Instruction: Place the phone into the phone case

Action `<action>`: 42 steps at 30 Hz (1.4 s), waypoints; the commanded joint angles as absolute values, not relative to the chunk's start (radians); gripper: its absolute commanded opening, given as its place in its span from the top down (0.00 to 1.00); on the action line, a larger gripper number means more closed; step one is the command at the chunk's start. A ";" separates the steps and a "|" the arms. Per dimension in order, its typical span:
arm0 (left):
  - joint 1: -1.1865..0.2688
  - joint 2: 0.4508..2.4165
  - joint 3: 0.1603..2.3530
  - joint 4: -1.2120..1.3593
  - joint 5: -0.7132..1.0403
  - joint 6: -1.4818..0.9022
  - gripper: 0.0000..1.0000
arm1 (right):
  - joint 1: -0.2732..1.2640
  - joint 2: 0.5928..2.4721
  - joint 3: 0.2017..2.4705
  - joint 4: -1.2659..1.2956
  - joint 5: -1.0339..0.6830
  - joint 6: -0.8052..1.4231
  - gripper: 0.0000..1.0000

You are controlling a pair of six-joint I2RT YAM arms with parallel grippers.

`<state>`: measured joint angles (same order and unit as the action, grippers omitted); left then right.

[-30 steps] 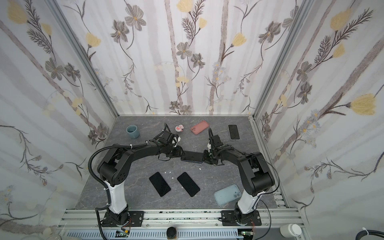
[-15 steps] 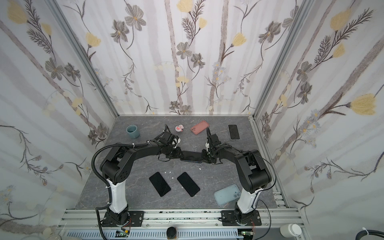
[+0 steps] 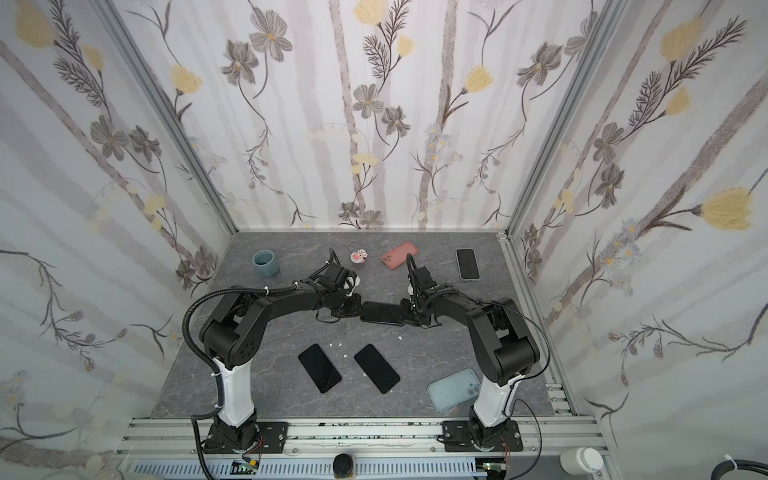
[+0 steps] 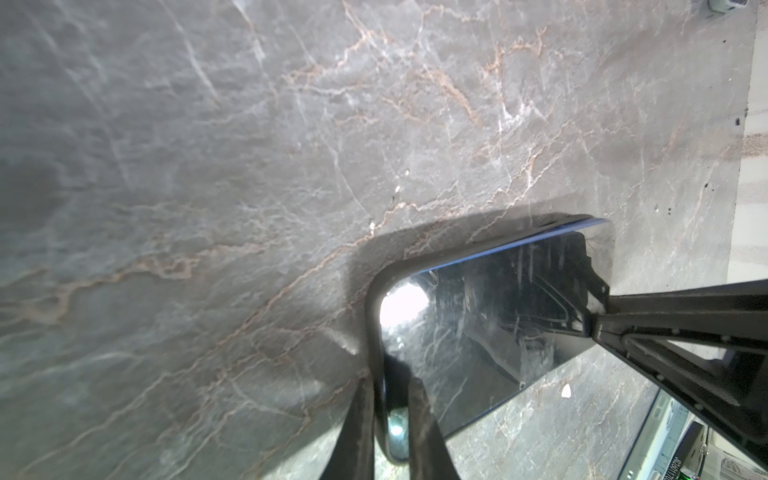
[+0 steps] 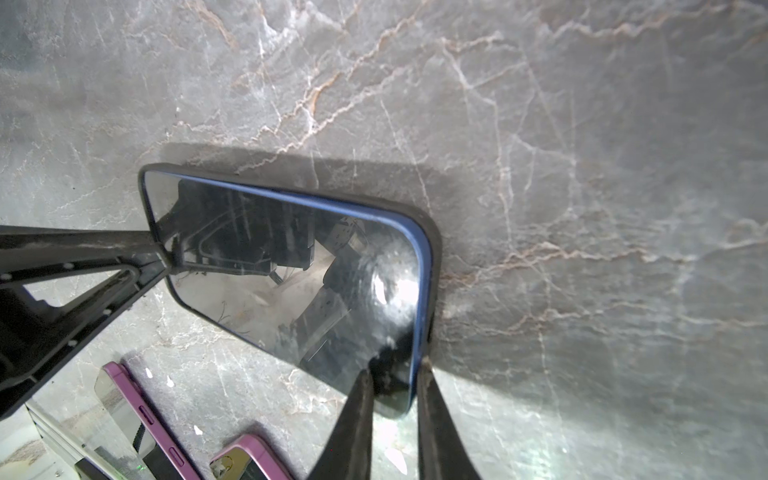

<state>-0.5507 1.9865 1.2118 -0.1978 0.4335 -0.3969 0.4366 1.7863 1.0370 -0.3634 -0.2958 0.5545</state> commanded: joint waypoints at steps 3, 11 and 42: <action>-0.557 1.991 1.211 -0.219 0.410 -0.381 0.89 | 0.445 1.777 1.062 -0.439 -0.241 0.529 0.75; -0.557 1.993 1.217 -0.224 0.408 -0.377 0.89 | 0.444 1.776 1.100 -0.488 -0.202 0.508 0.80; -0.557 1.992 1.219 -0.217 0.420 -0.381 0.88 | 0.474 1.844 1.087 -0.551 -0.111 0.493 0.90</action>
<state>-0.5537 1.9873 1.2160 -0.1925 0.4263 -0.3923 0.4599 1.8248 1.0859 -0.4522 -0.1738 0.5034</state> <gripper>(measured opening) 0.116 0.099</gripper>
